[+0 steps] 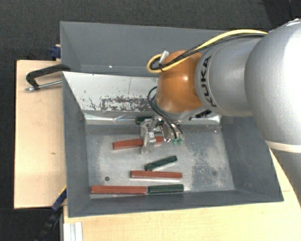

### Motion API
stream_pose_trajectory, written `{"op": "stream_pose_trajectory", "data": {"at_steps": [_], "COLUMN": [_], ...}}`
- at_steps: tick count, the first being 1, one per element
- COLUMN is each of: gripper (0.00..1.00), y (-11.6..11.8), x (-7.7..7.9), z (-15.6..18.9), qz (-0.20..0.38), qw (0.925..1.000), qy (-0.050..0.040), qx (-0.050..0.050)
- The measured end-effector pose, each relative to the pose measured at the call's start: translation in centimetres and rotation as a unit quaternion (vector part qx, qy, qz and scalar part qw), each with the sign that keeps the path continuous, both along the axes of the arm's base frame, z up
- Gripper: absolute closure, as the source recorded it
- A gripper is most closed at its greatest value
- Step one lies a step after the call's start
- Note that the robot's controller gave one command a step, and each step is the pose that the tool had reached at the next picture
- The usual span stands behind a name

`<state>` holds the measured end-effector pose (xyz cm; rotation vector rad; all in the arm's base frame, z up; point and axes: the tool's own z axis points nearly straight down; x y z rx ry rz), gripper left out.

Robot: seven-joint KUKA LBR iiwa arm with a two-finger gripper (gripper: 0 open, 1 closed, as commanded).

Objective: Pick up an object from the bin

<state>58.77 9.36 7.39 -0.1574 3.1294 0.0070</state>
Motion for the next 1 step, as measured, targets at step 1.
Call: {"op": "stream_pose_trajectory", "data": {"at_steps": [1], "gripper": [1.00], "y": [0.00], "x": [0.00], "z": [0.00], "qz": [0.000], "qw": [1.0000], "qy": [0.0000], "qx": [0.000]}}
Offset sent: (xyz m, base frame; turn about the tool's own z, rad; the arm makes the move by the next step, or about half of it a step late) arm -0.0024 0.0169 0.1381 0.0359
